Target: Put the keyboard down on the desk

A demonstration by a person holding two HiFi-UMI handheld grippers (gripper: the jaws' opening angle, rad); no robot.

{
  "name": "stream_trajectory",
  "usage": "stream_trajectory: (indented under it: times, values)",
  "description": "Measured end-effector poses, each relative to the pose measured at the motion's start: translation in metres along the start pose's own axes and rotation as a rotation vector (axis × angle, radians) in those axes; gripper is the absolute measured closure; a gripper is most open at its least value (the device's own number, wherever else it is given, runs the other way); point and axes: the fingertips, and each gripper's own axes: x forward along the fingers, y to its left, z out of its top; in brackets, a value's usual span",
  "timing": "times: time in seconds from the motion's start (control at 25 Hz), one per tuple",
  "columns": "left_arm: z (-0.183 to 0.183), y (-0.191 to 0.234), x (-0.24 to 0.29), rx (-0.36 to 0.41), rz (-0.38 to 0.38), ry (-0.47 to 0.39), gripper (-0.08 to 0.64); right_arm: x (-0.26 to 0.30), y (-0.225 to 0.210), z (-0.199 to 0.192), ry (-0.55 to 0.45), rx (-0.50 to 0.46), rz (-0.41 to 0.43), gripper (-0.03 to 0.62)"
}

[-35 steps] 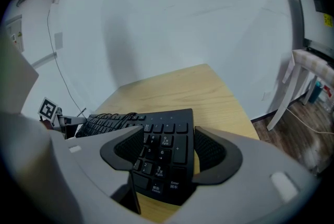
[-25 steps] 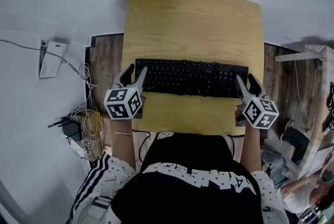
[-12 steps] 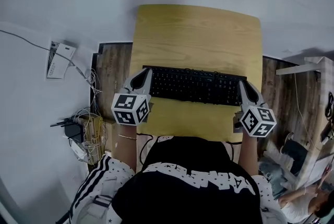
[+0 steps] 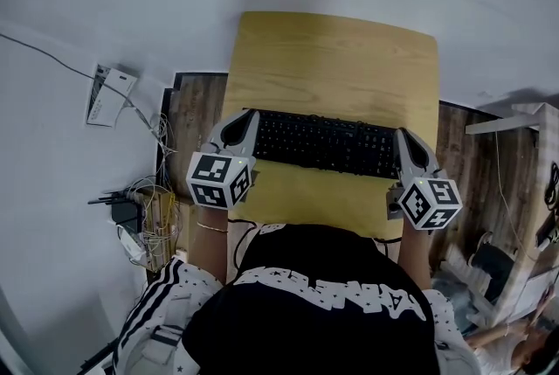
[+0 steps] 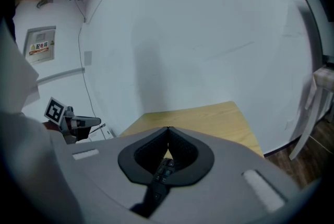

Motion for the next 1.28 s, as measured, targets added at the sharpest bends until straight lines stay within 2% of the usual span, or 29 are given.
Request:
stream_trajectory:
  times: [0.2, 0.6, 1.28]
  values:
    - [0.0069, -0.0035, -0.0040, -0.005, 0.007, -0.006, 0.558, -0.0007, 0.0081, 0.0047, 0.004, -0.017, 0.037, 0.581]
    - [0.0070, -0.0051, -0.0064, 0.018, 0.013, 0.006, 0.558, -0.0028, 0.0031, 0.0083, -0.006, -0.010, 0.023, 0.581]
    - [0.0018, -0.0069, -0.0061, 0.016, -0.002, 0.012, 0.558, -0.0073, 0.0034, 0.0047, 0.000, 0.002, 0.000, 0.581]
